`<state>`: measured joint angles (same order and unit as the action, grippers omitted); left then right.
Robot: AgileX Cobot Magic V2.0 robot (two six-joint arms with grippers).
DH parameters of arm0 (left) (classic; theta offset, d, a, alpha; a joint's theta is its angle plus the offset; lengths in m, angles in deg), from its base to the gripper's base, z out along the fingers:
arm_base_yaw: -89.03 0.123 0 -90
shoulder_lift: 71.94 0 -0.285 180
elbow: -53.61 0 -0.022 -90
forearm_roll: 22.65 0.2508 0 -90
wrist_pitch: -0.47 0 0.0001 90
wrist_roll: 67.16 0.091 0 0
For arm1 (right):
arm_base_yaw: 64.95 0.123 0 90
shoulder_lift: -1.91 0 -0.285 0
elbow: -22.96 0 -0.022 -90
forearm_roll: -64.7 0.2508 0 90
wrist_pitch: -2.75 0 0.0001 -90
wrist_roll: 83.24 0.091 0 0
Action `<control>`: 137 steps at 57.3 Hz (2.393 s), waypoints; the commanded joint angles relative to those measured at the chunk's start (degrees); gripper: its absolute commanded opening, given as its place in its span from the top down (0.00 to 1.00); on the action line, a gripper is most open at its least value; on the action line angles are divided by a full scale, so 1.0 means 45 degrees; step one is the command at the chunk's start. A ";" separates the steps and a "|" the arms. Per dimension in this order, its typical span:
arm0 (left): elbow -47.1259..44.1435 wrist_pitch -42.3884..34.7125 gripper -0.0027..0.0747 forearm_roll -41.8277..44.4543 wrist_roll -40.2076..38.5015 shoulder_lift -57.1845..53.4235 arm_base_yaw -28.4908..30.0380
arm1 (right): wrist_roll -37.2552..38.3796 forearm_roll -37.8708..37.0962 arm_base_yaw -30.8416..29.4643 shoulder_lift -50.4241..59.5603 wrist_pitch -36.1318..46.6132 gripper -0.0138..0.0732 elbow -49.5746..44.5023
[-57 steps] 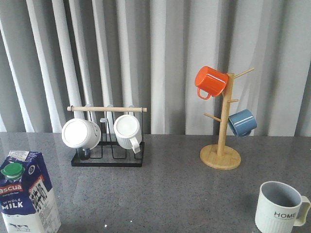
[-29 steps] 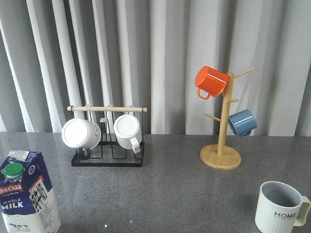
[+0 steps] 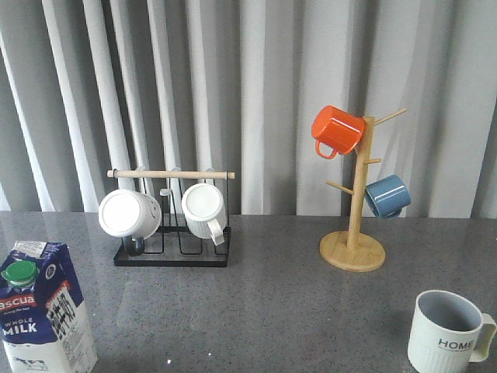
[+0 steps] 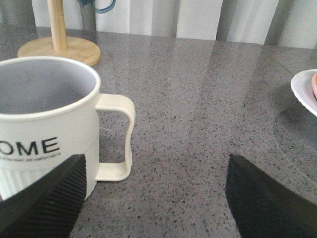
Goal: Place milk next to cup
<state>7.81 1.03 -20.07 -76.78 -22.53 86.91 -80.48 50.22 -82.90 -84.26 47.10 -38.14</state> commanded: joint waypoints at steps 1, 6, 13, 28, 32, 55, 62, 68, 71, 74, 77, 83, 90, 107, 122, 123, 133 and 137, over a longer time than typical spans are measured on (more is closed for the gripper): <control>0.0433 -0.0932 0.28 -0.0075 -0.0105 -0.0039 -0.0069 | 0.0171 -0.0150 -0.0254 -0.0381 0.1867 0.20 0.0402; 0.0433 -0.0932 0.28 -0.0075 -0.0105 -0.0039 -0.0069 | 0.0158 -0.0219 -0.0254 -0.0885 0.1929 0.20 0.0627; 0.0433 -0.0932 0.28 -0.0075 -0.0105 -0.0039 -0.0069 | 0.0083 -0.0342 -0.0254 -0.1475 0.2036 0.20 0.0945; 0.0433 -0.0932 0.28 -0.0075 -0.0105 -0.0039 -0.0069 | -0.0050 -0.0492 -0.0254 -0.2513 0.2688 0.20 0.1462; 0.0433 -0.0932 0.28 -0.0075 -0.0105 -0.0039 -0.0069 | -0.0050 -0.0492 -0.0254 -0.2756 0.2700 0.20 0.1626; 0.0433 -0.0932 0.28 -0.0075 -0.0105 -0.0039 -0.0069 | 0.0193 -0.0737 -0.0254 -0.4171 0.2976 0.24 0.2726; 0.0433 -0.0932 0.28 -0.0075 -0.0105 -0.0039 -0.0069 | 0.0818 -0.0886 -0.0221 -0.4550 0.2999 0.40 0.3057; 0.0433 -0.0932 0.28 -0.0075 -0.0105 -0.0039 -0.0069 | 0.1269 -0.1266 -0.0221 -0.4586 0.3006 0.65 0.3058; 0.0433 -0.0932 0.28 -0.0075 -0.0105 -0.0039 -0.0069 | 0.1269 -0.1556 -0.0221 -0.4586 0.3006 0.79 0.3058; 0.0433 -0.0932 0.28 -0.0075 -0.0105 -0.0039 -0.0069 | 0.1276 -0.1909 -0.0221 -0.4586 0.3068 0.86 0.3058; 0.0433 -0.0932 0.28 -0.0075 -0.0105 -0.0039 -0.0069 | 0.1340 -0.2265 -0.0221 -0.4586 0.3274 0.85 0.3058; 0.0433 -0.0932 0.28 -0.0075 -0.0105 -0.0039 -0.0069 | 0.2018 -0.2902 -0.0207 -0.4586 0.3971 0.85 0.3058; 0.0433 -0.0932 0.28 -0.0075 -0.0105 -0.0039 -0.0069 | 0.3535 -0.2767 0.0388 -0.4213 0.4272 0.85 0.3058; 0.0433 -0.0932 0.28 -0.0075 -0.0105 -0.0039 -0.0069 | 0.1336 0.2138 0.4599 -0.2640 0.1899 0.85 0.3180; 0.0433 -0.0932 0.28 -0.0075 -0.0105 -0.0039 -0.0069 | -0.3531 0.7773 0.8765 -0.2761 0.0043 0.85 0.4581; 0.0433 -0.0932 0.28 -0.0075 -0.0105 -0.0039 -0.0069 | -0.3874 0.8263 0.8935 -0.2831 0.0043 0.85 0.4699; 0.0433 -0.0932 0.28 -0.0075 -0.0105 -0.0039 -0.0069 | -0.5689 1.1297 1.0403 -0.3714 0.0406 0.85 0.5208; 0.0433 -0.0932 0.28 -0.0075 -0.0105 -0.0039 -0.0069 | -0.5892 1.1555 1.0672 -0.4110 0.1060 0.85 0.5208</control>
<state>7.81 1.08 -20.07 -76.78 -22.53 86.91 -104.39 99.36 -36.36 -102.84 44.44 -16.35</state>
